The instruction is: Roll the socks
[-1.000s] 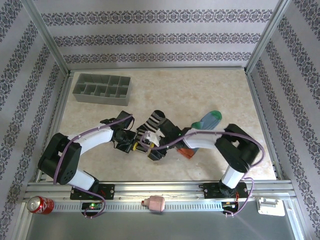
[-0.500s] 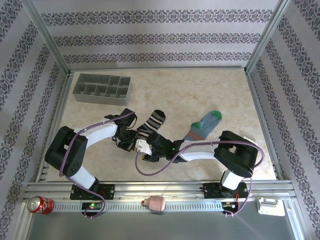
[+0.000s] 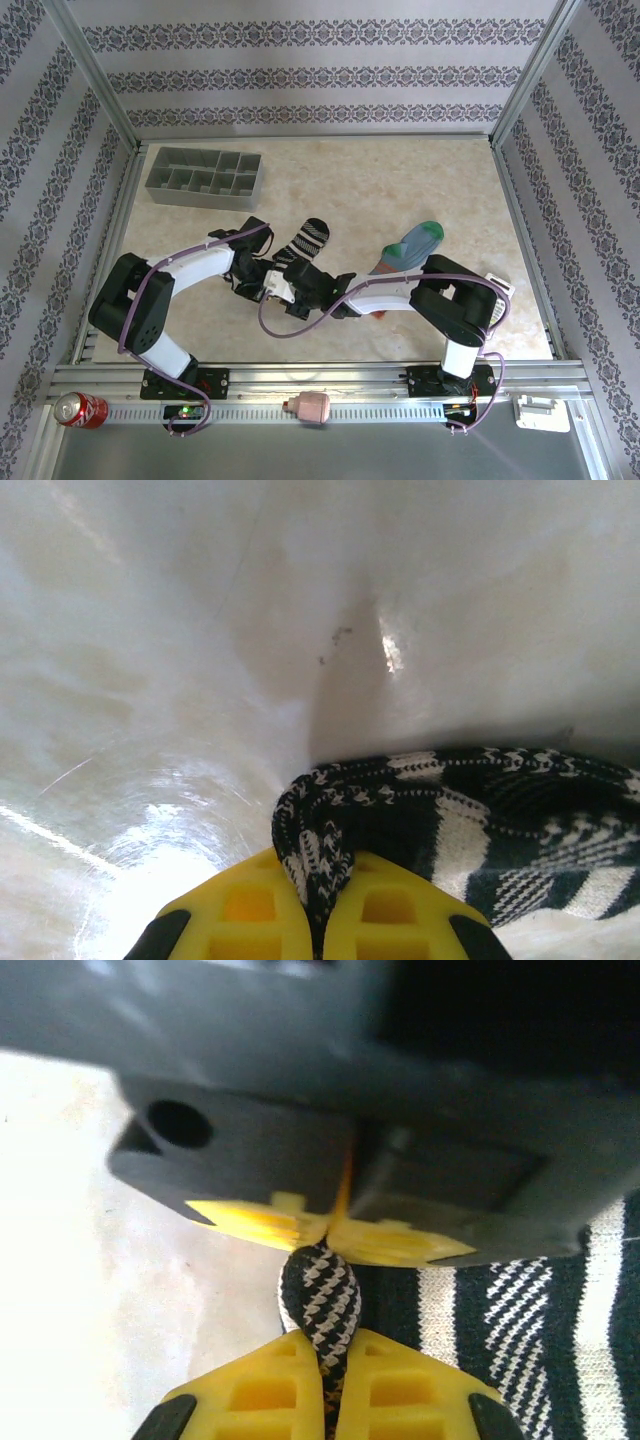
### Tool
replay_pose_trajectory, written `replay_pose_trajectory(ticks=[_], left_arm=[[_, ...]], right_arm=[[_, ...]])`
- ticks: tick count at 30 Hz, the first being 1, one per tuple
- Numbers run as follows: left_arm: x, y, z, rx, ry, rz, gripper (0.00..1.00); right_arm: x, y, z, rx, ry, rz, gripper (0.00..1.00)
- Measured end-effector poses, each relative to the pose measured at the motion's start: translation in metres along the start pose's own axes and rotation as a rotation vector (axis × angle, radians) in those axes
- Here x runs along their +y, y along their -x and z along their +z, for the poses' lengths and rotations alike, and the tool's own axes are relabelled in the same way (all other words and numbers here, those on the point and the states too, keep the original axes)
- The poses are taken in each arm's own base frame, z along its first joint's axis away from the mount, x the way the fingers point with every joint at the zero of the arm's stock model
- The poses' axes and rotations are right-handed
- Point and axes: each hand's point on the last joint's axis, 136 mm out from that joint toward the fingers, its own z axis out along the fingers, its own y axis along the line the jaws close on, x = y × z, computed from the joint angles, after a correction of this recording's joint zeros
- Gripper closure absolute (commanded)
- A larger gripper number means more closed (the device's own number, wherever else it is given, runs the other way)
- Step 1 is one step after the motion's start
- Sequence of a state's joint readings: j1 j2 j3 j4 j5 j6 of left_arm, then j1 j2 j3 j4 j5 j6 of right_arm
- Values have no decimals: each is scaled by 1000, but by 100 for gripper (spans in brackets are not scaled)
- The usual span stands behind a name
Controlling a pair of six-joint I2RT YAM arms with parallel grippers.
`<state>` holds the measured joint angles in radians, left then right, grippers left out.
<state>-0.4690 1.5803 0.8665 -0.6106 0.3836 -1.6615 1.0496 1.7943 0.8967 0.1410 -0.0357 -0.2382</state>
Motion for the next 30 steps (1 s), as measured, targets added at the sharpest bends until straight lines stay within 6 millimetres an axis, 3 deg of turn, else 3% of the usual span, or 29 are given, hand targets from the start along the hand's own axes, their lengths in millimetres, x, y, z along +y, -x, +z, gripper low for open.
replay_pose_trajectory(ticks=[2,6,8,12,16,19,25,30], left_arm=[[1,-1,-2,2,-20,2,83],[8,2,-10,-16,-52,0,49],[5,0,-22,-20,-95,18,35],[-3,0,-49,-57,-195,64,36],[-8,3,-67,-98,-282,131,47],[-7,5,-62,-104,-320,198,49],[-2,9,-32,-90,-375,302,50],[-15,9,-28,-94,-479,354,50]], right_arm=[[-3,-1,0,-8,32,44,100],[-7,3,-3,-46,123,129,100],[-14,-8,-1,-28,181,212,100],[-21,-9,1,-37,302,330,100],[-23,-6,3,-36,413,421,100],[-25,-6,3,-30,484,495,100],[-30,-6,3,0,600,641,100],[-32,-6,4,32,666,738,100]])
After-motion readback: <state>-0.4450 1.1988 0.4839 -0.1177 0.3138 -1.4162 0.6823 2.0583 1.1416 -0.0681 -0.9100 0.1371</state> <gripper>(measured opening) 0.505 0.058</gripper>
